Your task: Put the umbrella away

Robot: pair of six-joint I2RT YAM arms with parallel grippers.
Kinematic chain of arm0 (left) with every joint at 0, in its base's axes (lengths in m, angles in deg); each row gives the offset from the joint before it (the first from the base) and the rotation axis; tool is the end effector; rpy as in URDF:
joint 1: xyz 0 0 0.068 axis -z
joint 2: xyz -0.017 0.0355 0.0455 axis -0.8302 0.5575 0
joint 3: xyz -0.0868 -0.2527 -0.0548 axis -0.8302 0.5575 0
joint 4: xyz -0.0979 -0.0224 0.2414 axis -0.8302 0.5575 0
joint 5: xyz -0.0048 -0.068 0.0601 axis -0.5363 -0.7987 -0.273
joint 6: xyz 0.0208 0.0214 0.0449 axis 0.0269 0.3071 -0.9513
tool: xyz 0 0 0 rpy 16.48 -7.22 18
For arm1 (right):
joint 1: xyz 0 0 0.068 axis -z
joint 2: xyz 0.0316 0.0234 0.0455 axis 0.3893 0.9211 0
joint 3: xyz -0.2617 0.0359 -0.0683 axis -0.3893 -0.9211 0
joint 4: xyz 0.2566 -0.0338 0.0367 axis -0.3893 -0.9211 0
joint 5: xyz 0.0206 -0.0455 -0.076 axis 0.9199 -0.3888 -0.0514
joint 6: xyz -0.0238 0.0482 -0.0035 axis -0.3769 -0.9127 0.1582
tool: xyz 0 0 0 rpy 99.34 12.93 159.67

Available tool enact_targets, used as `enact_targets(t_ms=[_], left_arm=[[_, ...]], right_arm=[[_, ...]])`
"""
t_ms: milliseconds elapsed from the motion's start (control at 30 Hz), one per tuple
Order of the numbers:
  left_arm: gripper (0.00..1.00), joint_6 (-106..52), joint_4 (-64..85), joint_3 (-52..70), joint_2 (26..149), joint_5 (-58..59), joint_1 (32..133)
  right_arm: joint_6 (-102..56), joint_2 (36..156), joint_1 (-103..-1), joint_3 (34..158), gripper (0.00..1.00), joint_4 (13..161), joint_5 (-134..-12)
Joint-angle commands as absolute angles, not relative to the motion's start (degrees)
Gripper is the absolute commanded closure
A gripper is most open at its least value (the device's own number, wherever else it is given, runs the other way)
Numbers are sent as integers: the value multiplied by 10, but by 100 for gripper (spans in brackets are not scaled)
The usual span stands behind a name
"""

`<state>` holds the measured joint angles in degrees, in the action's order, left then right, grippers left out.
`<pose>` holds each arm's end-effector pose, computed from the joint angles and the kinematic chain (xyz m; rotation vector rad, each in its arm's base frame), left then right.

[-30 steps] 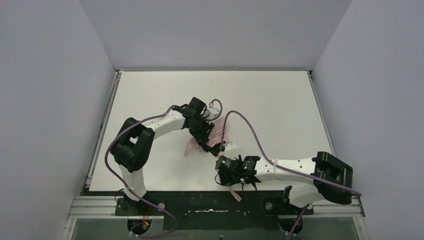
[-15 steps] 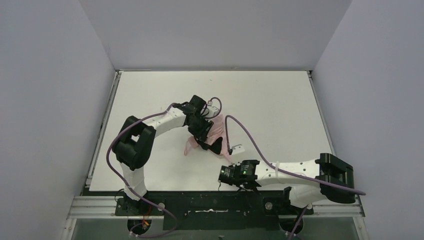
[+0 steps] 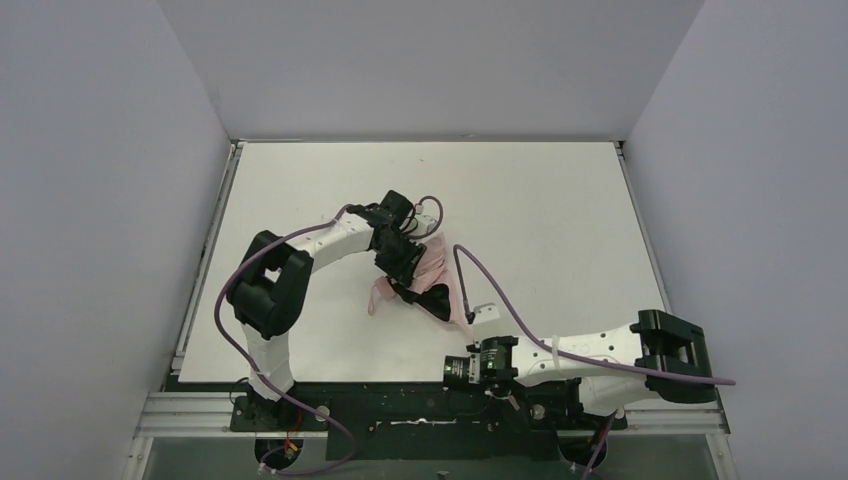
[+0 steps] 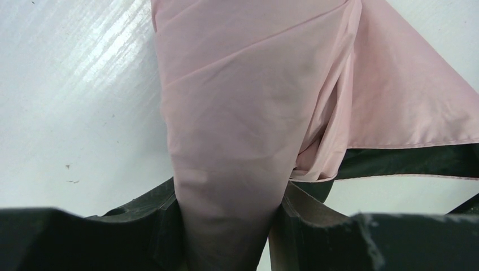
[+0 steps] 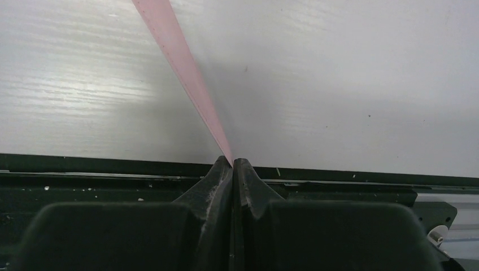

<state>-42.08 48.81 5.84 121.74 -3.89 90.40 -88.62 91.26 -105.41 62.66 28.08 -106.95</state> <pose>0.3107 -0.2212 0.1702 0.9773 2.6676 -0.4268 0.0400 0.1840 0.1769 -0.2534 2.6904 -0.2150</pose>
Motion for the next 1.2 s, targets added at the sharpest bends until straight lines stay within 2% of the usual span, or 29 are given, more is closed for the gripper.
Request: enact_targets(t_ms=[0,233,533,567,700,833,1033,1167], left_arm=[[100,-410,481,34,1231,69,875],[100,-417,477,36,1229,74,873],[100,-490,403,111,1159,55,919],[100,-495,399,117,1155,54,924],[100,-513,386,132,1141,61,941],[100,-525,377,145,1130,68,956],[100,-546,350,169,1111,81,979],[100,-560,315,196,1092,101,995]], right_arm=[[-938,937,-1092,616,100,167,-1016],[-982,962,-1141,631,100,143,-1023],[-901,943,-1143,647,100,203,-1095],[-897,948,-1144,645,98,202,-1093],[-899,947,-1166,649,76,200,-1099],[-821,865,-1184,669,57,286,-1109],[-812,713,-1141,703,49,303,-1190],[-736,629,-970,708,46,328,-1159]])
